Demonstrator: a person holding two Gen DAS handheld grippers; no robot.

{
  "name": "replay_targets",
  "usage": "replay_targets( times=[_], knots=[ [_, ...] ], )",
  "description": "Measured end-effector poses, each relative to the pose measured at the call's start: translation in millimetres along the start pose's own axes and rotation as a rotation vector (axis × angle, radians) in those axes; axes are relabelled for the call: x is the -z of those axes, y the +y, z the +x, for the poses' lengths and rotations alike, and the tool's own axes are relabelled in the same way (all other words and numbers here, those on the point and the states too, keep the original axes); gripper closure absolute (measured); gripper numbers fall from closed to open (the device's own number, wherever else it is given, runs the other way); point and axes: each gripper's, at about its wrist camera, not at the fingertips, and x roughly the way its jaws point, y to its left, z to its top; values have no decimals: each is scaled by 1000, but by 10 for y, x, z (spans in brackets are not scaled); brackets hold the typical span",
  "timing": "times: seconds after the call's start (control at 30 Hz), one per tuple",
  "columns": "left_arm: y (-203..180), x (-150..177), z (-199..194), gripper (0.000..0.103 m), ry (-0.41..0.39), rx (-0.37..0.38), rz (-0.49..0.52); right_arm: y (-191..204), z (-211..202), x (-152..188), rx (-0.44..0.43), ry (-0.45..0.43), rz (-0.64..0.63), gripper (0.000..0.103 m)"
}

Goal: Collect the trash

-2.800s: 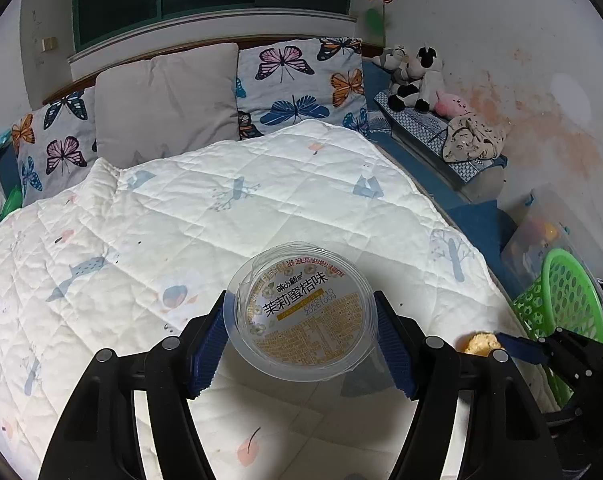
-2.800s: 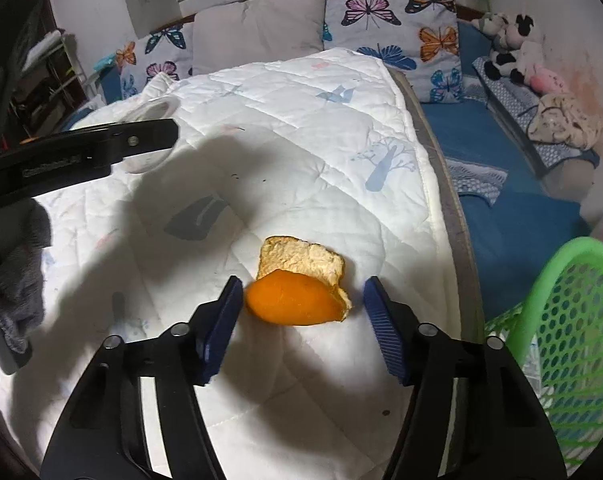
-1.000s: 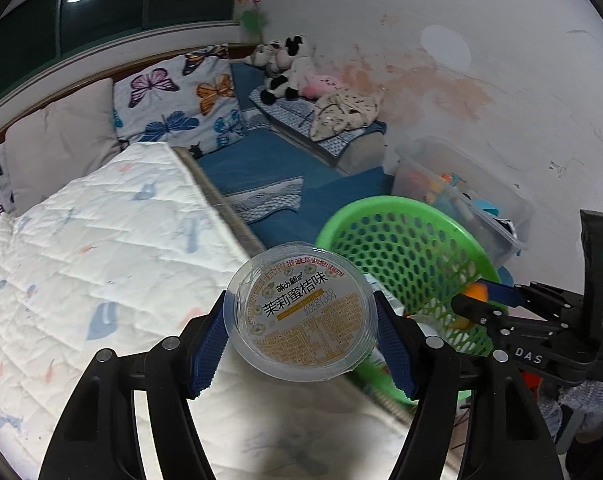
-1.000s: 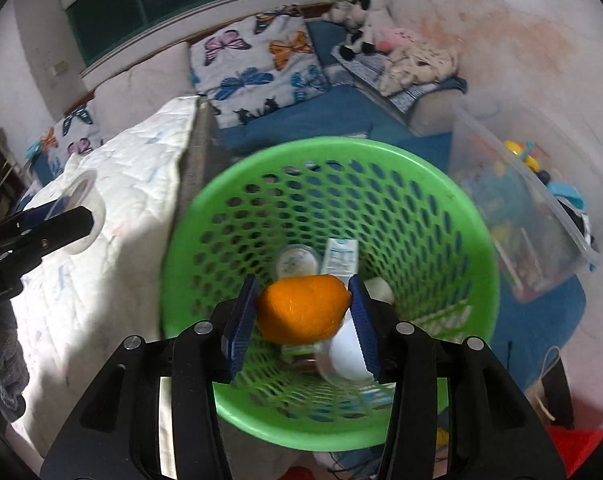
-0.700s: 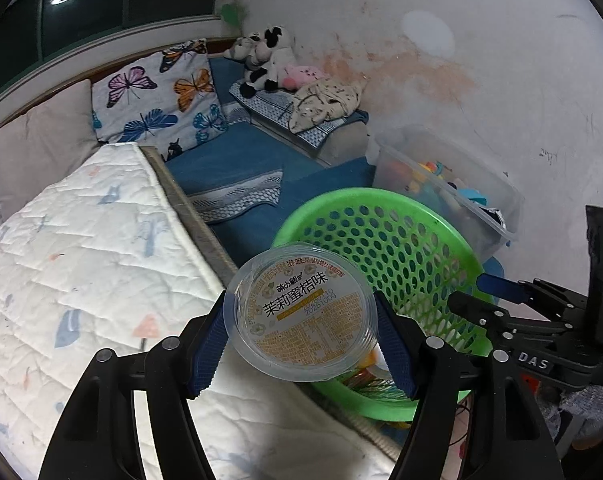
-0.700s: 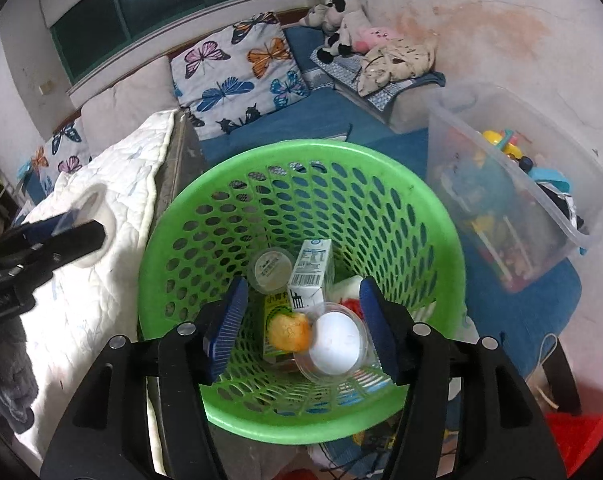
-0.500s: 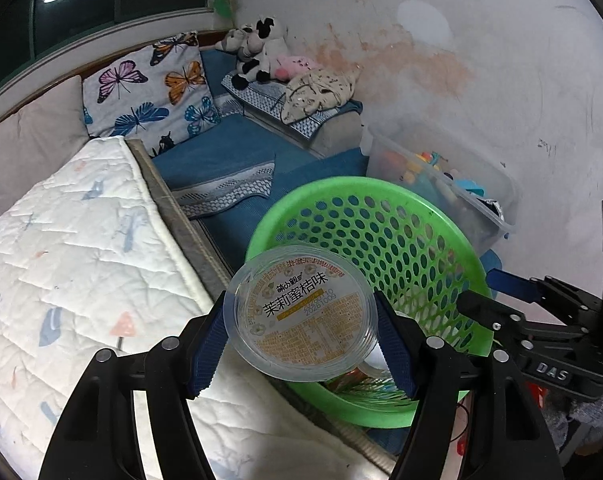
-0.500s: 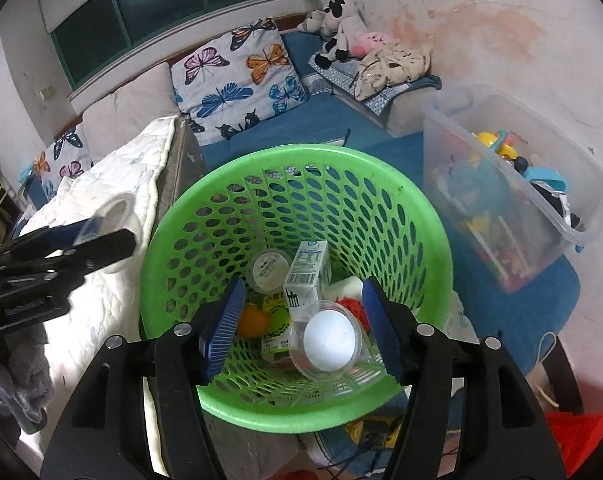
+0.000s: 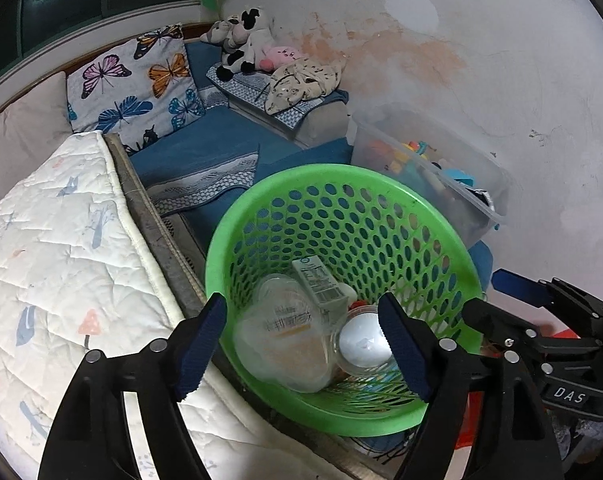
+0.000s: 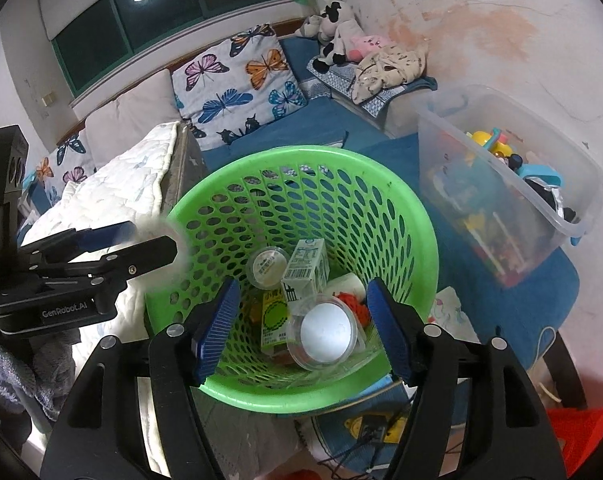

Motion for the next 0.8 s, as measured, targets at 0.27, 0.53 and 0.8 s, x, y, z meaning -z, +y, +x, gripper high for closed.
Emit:
replay_targets(
  times=[0.27, 0.53, 0.8],
  knots=[
    [108, 73, -149, 27, -24, -3, -32, 132, -66, 44, -27, -8, -15, 32],
    [300, 196, -405, 26, -59, -52, -61, 352, -109, 87, -51, -15, -44, 28],
    [491, 388, -698, 24, -97, -105, -90, 624, -154, 172, -75, -20, -103, 22]
  ],
)
